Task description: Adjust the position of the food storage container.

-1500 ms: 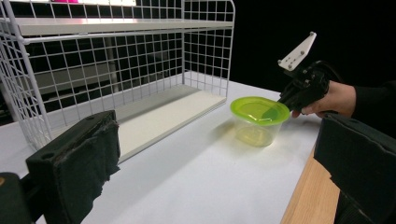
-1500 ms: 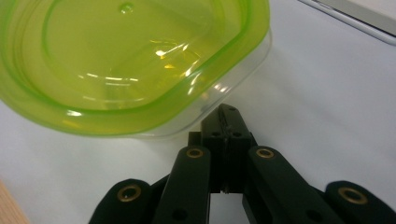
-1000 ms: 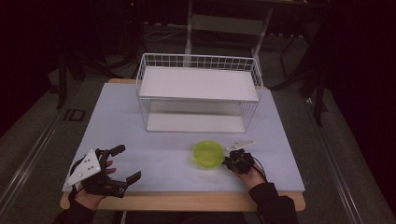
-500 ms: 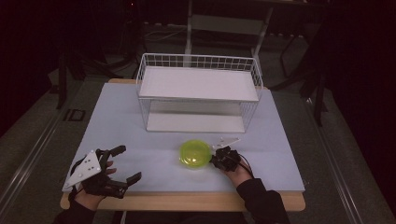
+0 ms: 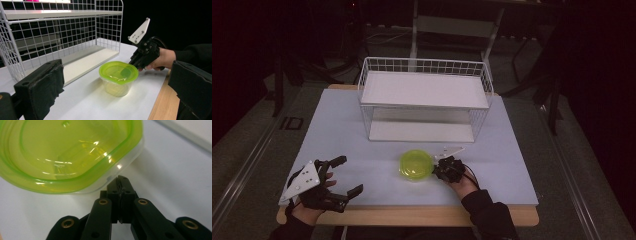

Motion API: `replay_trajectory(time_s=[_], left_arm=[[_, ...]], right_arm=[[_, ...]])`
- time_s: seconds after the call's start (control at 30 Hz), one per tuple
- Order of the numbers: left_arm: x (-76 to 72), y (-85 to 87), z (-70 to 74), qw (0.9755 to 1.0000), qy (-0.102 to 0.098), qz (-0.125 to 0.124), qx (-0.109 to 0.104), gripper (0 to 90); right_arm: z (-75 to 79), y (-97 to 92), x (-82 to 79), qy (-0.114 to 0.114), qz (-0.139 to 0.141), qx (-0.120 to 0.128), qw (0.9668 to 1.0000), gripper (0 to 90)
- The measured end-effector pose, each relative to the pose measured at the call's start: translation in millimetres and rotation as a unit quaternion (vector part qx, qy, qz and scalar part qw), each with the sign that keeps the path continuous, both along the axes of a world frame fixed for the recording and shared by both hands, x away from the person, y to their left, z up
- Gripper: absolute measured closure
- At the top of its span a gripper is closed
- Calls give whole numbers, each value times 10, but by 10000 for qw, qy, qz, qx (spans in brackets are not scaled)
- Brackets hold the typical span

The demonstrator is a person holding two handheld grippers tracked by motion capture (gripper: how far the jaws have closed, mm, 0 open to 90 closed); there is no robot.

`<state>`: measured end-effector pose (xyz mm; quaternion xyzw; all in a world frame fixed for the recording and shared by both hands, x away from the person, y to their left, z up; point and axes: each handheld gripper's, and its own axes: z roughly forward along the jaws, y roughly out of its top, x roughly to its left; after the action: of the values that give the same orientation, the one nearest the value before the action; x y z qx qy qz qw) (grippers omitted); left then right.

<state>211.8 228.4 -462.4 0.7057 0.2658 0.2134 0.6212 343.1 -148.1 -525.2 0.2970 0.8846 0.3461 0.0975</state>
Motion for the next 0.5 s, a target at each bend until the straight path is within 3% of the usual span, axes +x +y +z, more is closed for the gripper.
replay_trajectory(time_s=[0.23, 0.27, 0.33, 0.5], left_arm=[[-3, 4, -1, 10000, 23, -18, -54, 10], [1, 5, -2, 9999, 55, -76, -137, 10], [3, 2, -3, 9999, 63, -91, -131, 10], [10, -14, -7, 9998, 123, -147, -91, 10]], right_arm=[[164, -114, -49, -238, -132, 0, 9996, 863], [164, -114, -49, -238, -132, 0, 9996, 863], [274, -206, -97, -531, -244, -176, 9981, 808], [435, -309, -226, -822, -252, -173, 9962, 650]])
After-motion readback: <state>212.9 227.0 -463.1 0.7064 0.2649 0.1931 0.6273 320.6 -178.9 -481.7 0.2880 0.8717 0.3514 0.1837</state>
